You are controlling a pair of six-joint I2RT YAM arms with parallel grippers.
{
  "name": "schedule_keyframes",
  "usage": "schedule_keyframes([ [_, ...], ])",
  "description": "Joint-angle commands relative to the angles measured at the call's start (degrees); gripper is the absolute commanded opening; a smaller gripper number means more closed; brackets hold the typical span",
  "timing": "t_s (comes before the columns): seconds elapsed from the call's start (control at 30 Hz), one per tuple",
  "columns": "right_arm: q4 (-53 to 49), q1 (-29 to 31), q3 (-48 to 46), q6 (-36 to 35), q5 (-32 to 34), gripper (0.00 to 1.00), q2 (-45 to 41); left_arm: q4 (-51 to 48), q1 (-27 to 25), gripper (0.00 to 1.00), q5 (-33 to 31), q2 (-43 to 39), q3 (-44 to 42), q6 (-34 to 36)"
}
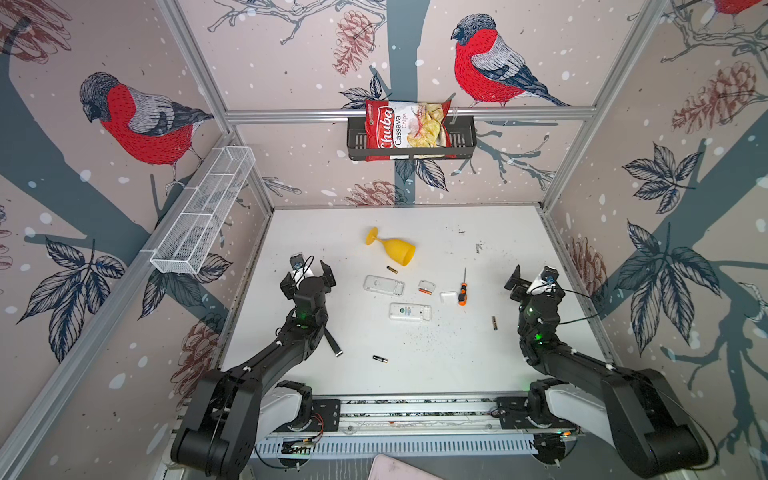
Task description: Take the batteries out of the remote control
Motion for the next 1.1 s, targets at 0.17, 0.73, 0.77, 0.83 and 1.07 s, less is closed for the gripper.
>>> schedule_keyframes([
  [0.17,13.05,-1.70,-4.48,-1.63,-4.35,0.99,0.28,8.59,0.71,0.96,2.82,11.81,1.35,7.97],
  [0.73,22.50,-7.45,-8.03,2.05,-7.22,0.99,0.52,34.72,1.71,0.97,4.76,20.37,-4.65,16.88],
  [0.77,21.29,-7.75,-8.21,2.60,-7.81,0.99,-0.48,32.83,2.64,0.97,5.76,20.46,-3.82,15.86],
  [0.83,21.04,-8.78,-8.82,3.50,-8.59,0.99,-1.06,33.27,4.09,0.97,5.52,20.73,-4.24,13.79],
  [1.07,29.30,-4.87,-11.02,0.18,-6.80,0.99,6.08,50.49,4.66,0.97,6.19,21.78,-13.18,13.05],
])
